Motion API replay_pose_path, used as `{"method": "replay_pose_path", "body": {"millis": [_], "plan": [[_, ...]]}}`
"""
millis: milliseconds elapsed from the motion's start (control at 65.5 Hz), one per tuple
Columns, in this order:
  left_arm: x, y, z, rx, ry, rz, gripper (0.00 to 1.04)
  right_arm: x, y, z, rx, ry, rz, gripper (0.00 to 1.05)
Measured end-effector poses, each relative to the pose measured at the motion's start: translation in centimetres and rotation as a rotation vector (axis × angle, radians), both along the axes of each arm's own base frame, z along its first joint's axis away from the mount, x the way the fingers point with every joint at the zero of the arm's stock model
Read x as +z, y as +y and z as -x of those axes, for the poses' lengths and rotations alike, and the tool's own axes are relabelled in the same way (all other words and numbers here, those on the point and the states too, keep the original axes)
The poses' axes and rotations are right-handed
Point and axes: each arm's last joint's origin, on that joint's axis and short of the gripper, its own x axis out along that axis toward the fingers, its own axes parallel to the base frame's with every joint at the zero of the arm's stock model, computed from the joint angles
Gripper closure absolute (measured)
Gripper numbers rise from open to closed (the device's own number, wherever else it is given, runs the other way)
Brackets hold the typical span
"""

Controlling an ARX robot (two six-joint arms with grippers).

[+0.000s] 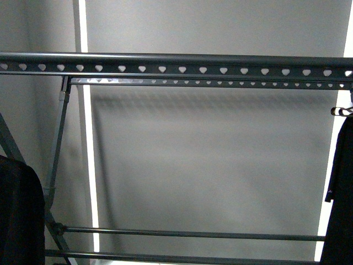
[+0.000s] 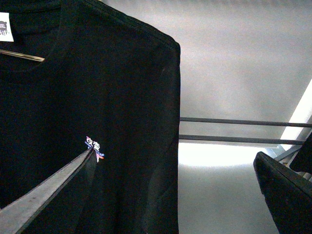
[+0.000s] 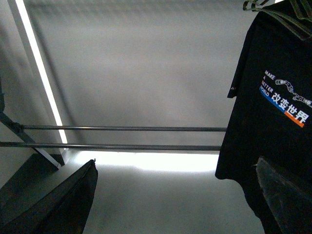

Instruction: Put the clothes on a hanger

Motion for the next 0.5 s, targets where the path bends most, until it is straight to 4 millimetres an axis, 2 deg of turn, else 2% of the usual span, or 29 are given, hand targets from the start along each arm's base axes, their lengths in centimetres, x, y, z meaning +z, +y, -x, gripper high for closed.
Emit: {"method": "replay_pose_path", "body": {"millis": [321, 397, 504], "plan": [[0.0, 0.0, 0.0, -0.011, -0.002, -0.004, 0.07, 0.0, 0.0, 0.0, 0.000, 0.000, 0.000, 0.07], [1.2, -0.5, -0.2, -0.176, -0.117, -0.092, 0.07, 0.0, 0.0, 0.0, 0.000, 0.000, 0.000, 0.07], [3.2, -1.6, -1.2, -0.168, -0.199, -0.135, 0.07, 0.0, 0.0, 0.0, 0.002, 0.000, 0.000, 0.07]]}}
